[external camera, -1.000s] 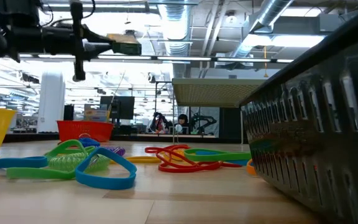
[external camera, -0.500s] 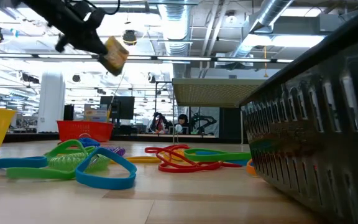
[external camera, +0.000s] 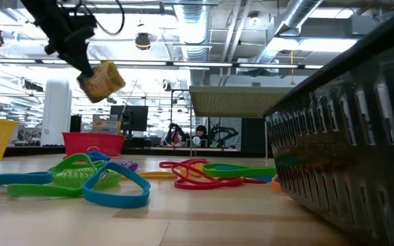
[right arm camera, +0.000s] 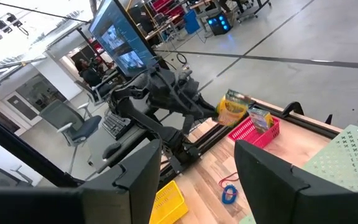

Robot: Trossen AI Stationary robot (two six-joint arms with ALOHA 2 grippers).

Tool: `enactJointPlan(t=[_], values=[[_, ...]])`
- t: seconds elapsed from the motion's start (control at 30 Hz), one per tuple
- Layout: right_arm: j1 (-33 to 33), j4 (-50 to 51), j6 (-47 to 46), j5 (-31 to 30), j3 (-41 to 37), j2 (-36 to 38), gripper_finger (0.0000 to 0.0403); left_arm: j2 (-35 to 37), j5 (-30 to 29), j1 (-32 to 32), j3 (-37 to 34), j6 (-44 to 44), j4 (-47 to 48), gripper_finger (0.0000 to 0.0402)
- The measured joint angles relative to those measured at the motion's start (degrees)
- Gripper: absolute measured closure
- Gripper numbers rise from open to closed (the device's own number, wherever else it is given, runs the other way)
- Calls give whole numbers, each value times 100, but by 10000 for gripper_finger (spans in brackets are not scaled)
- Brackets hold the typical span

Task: Pick & Place Office Desk Supplies
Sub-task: Put the crayon box into the red bin

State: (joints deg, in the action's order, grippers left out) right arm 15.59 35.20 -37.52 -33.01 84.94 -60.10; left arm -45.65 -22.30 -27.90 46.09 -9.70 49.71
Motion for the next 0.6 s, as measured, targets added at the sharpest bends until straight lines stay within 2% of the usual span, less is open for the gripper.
enactJointPlan(t=[0.13, 0.33, 0.47, 0.6], values=[[4, 28, -1, -1, -1, 0, 202, -540, 126, -306, -22, -220, 272, 374], [13, 101, -2, -2, -1, 0, 202, -1094, -25, -328, -11, -263, 150, 372], [20, 108, -2, -2, -1, 0, 202, -1183, -66, -217, -107, -451, 284, 372], [10, 127, -2, -2, -51, 0, 202, -1165, -523, -64, -119, -562, -8, 371]])
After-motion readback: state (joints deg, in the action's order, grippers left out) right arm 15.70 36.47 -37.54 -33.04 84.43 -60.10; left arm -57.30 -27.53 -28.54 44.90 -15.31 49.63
